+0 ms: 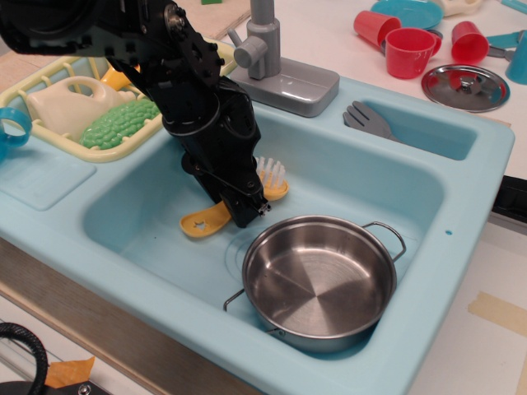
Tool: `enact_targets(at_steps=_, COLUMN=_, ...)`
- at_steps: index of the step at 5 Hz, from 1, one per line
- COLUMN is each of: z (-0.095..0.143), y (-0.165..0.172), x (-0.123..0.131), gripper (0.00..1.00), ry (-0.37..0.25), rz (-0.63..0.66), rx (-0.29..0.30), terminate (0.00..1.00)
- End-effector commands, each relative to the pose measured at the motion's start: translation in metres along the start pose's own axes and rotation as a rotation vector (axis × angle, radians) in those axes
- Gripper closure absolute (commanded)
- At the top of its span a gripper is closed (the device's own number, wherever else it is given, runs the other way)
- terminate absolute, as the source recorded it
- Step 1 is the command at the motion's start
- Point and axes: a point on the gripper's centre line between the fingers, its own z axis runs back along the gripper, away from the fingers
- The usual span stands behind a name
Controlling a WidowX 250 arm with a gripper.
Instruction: Put brush into pot or pan
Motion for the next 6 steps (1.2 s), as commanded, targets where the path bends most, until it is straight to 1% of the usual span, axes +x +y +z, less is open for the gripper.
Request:
enact_targets(at_steps=1, z=0.001, y=0.003, x=-0.006, gripper=1.0, ry=0.004, rz=0.006, rx=0.002, terminate=0.0)
enact_targets(at_steps=2, z=0.018, y=0.006, x=0.005, gripper=1.0, ry=-0.026, rz=-0.007, rx=0.015, terminate=0.0)
enact_targets(at_steps=3, z=0.041, y=0.003, x=0.014, gripper=1.0, ry=-0.062, rz=-0.049, rx=0.024, terminate=0.0)
enact_targets(at_steps=4, z=0.061, y=-0.006, x=0.013, gripper=1.0, ry=-0.073, rz=-0.096, rx=0.021, terminate=0.0)
enact_targets(at_steps=5, z=0.074, y=-0.018, x=0.004, gripper=1.0, ry=-0.093, rz=-0.162, rx=-0.045, terminate=0.0)
enact_targets(at_steps=6, z=0.079, y=-0.033, x=-0.001, gripper=1.0, ry=-0.066, rz=-0.241, rx=-0.128, terminate=0.0)
